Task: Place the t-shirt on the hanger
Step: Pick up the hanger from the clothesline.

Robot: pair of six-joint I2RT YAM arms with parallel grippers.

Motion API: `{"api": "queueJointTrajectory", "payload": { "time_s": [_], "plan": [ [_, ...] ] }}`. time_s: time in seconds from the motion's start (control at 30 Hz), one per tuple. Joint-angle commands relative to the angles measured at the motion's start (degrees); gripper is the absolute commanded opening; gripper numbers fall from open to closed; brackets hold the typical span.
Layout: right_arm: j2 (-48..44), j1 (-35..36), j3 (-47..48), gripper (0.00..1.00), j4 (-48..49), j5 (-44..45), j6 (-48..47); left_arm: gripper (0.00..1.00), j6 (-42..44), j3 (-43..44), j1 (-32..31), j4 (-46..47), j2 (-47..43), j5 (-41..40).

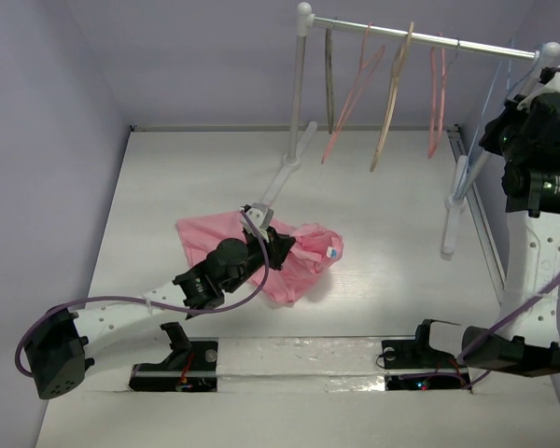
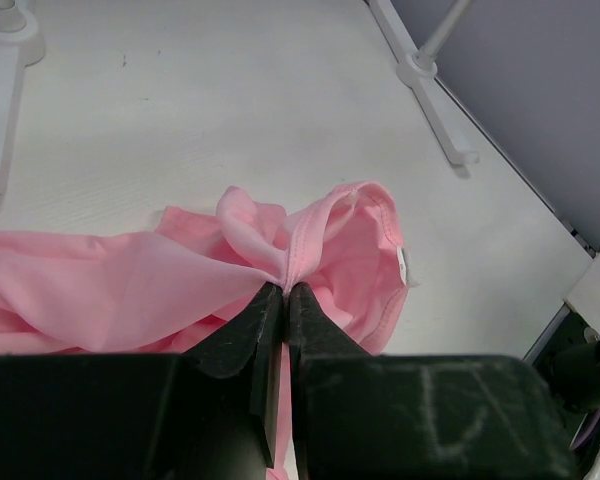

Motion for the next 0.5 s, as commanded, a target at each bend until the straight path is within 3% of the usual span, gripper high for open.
{"api": "queueJointTrajectory", "payload": {
  "time_s": [0.0, 0.47],
  "plan": [
    [-4.0, -0.42, -6.86, 0.0, 3.61, -2.49, 1.86, 0.0, 0.45, -0.49, -0.18, 2.96, -1.52, -0.01],
    [-23.17, 0.72, -34.11, 0.0, -0.34, -12.86, 10.9, 0.0, 0.8, -0.23, -0.18, 3.4, -0.38, -0.71]
  ]
}}
